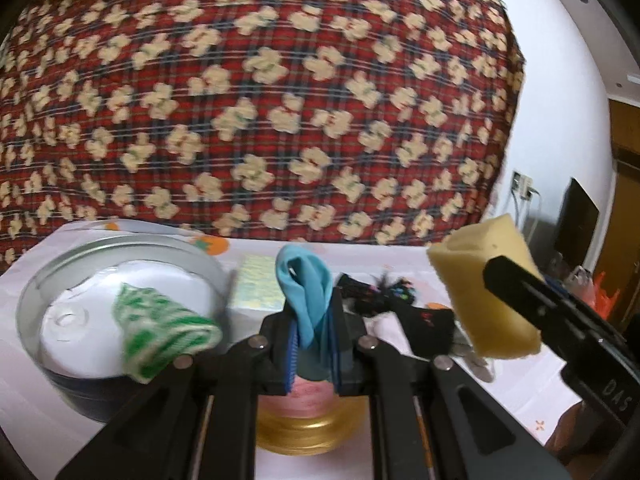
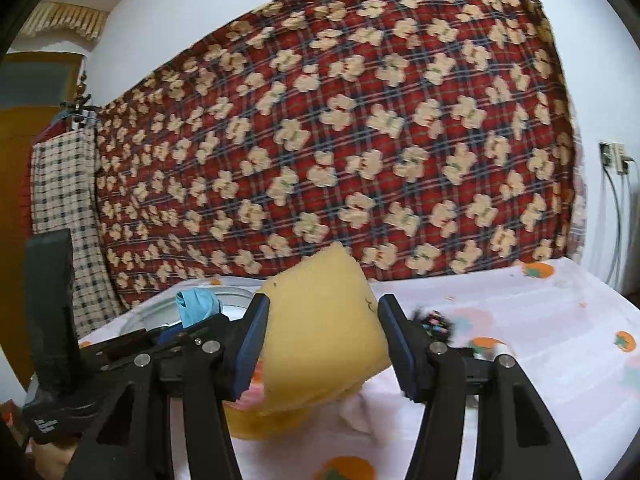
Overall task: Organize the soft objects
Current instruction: 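Lower the blue cloth and yellow sponge into the tin with both grippers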
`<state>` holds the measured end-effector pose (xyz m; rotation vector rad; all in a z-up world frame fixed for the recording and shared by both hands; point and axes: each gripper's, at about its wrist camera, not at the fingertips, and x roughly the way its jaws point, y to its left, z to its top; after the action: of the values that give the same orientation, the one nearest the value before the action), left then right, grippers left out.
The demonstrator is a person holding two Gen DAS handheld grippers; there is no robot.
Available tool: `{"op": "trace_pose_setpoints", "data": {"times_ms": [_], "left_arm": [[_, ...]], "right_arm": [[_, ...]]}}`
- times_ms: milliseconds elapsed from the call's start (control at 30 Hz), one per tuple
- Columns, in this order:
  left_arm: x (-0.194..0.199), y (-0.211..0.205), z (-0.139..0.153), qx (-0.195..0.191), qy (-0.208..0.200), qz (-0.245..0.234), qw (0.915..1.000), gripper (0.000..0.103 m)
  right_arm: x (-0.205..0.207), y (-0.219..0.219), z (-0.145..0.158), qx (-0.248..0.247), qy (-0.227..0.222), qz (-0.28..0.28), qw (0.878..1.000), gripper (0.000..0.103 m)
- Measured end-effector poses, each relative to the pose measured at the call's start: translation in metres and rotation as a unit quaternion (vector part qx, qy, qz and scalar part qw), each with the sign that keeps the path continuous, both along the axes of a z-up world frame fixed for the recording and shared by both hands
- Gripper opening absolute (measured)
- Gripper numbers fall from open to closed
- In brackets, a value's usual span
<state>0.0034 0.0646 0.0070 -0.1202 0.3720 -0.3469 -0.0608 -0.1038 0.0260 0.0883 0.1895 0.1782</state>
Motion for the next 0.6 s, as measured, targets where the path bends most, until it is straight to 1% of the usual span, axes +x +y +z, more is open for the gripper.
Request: {"op": "trace_pose_setpoints", "data": {"times_ms": [300,400,600], "left_arm": [[0.012,0.059,0.004,-0.007,-0.003,0.072,0.9974,0.01],[0.017,0.077,0.003,-0.002,-0.003,0.095,0.9954,0.01],[0.028,0.112,0.001,-0.006,0.003,0.136,0.9907,0.01]], "right_arm": [[0.021,0.054,0.009,0.008,-0.007,0.056,0.998,0.059],[0.028,0.069,0.013,0.012,-0.01,0.07,0.997,0.059],[0.041,0.101,0.016,0.015,-0.017,0.092,0.996,0.059]]}}
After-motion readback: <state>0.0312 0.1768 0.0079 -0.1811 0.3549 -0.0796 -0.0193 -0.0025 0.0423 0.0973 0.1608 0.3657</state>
